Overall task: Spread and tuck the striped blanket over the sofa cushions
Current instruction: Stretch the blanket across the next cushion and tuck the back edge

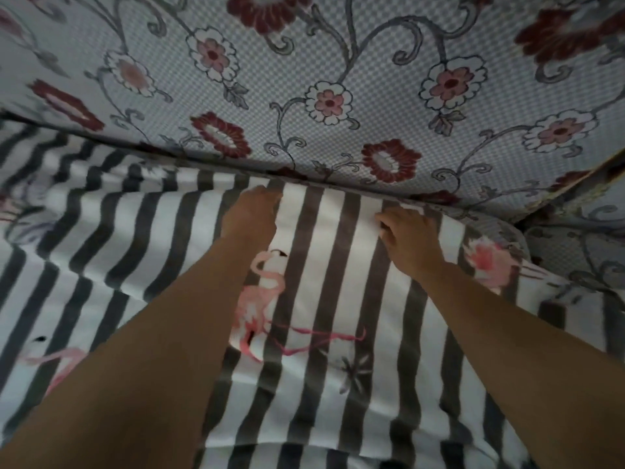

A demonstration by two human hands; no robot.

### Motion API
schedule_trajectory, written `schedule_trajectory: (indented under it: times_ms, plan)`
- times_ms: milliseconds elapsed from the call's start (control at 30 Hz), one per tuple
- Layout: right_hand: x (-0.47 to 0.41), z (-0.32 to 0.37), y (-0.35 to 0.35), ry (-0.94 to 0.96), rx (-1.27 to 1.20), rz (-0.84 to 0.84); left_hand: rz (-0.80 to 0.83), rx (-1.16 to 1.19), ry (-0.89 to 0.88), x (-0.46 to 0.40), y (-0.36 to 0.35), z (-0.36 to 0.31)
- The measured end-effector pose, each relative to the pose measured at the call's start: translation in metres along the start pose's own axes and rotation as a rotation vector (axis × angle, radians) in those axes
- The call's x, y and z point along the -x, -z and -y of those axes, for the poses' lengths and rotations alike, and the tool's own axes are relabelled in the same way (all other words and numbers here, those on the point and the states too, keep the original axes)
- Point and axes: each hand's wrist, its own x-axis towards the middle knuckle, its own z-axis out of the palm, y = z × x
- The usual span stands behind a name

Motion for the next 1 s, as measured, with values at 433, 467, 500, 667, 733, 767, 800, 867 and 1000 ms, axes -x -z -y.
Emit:
schedule_trajectory:
  times_ms: [433,467,500,667,733,767,800,867,1000]
  plan:
    - [-0.08,0.046,-0.036,-0.108,-0.023,-0.043,0.018,-0.216,0.167,-0.083,0.006,0.097]
    - [-0.085,0.046,-0.036,-0.128,-0.012,-0.027,0.048,-0.233,0.179,-0.088,0.004,0.1]
    - [-0.09,0.045,-0.035,-0.146,-0.001,-0.015,0.076,-0.252,0.189,-0.094,0.002,0.101]
    - [-0.099,0.038,-0.022,-0.12,-0.08,0.039,-0.05,-0.203,0.168,-0.105,0.012,0.096]
    - [-0.103,0.03,-0.012,-0.146,0.029,-0.107,-0.226,-0.099,0.063,-0.112,0.021,0.083]
    - [-0.105,0.026,-0.007,-0.189,0.098,-0.188,-0.287,-0.04,0.02,-0.116,0.023,0.076]
    - [-0.107,0.022,-0.003,-0.231,0.138,-0.243,-0.302,0.01,0.005,-0.121,0.021,0.069]
    - [-0.111,0.019,-0.003,-0.276,0.162,-0.266,-0.2,0.059,0.043,-0.127,0.009,0.062]
    - [-0.11,0.022,-0.024,-0.282,0.222,-0.083,0.136,0.085,0.102,-0.123,-0.029,0.064]
